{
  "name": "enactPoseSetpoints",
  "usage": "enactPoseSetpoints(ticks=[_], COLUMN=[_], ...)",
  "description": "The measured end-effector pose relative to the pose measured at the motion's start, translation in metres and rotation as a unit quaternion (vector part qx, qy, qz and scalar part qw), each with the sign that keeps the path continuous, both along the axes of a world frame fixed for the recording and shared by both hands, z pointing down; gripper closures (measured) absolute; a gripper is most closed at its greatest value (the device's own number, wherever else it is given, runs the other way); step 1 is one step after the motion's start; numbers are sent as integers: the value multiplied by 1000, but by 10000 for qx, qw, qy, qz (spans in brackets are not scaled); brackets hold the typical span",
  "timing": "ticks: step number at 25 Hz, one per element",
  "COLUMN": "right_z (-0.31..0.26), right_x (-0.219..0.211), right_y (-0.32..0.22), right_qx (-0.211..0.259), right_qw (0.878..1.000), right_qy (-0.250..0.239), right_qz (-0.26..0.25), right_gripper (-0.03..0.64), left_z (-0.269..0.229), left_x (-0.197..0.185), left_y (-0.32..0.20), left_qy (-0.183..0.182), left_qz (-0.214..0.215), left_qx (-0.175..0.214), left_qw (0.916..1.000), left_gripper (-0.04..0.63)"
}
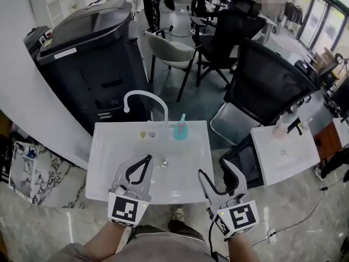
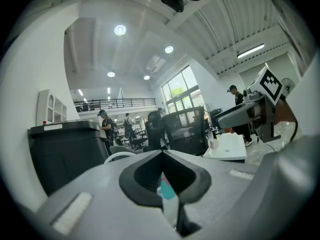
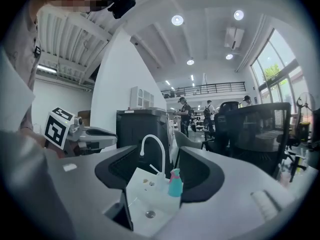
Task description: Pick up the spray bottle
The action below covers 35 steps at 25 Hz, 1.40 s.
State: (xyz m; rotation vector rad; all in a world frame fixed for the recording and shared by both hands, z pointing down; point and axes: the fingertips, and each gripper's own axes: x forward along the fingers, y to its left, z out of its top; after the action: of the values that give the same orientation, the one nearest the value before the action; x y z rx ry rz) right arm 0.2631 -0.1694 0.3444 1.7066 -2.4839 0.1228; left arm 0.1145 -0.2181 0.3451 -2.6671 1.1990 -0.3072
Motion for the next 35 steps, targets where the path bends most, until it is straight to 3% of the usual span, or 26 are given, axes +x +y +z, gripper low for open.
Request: enactPoseSetpoints(ticks=[8,15,25,29,35], right_z=[7,17,28,38,63], right_x=[8,-1,-21,-24,-25], right_y=[-37,-51,-71,-90,-129], right_qx=[-43,-139,-356,-438,-538], right_qw=[9986,9979,9991,9990,9972], right_qy=[-75,-133,-86,-105,-172], right_qz=[-530,-626,-198,62,484], right_gripper=[342,342,344,345,345], left_z=[4,9,16,16,34], left_x=[-2,-13,-33,-32,-37], left_y=[-17,-19,-42,-57,-84], left_qy=[-100,-198,-205,-302,-303], left_qz=[-629,-778,-563,-465,-496], left_qx=[-64,-91,-196,-78,-206], left_qw=[9980,9967,9980,9984,9981], left_gripper=[595,595,595,595,595])
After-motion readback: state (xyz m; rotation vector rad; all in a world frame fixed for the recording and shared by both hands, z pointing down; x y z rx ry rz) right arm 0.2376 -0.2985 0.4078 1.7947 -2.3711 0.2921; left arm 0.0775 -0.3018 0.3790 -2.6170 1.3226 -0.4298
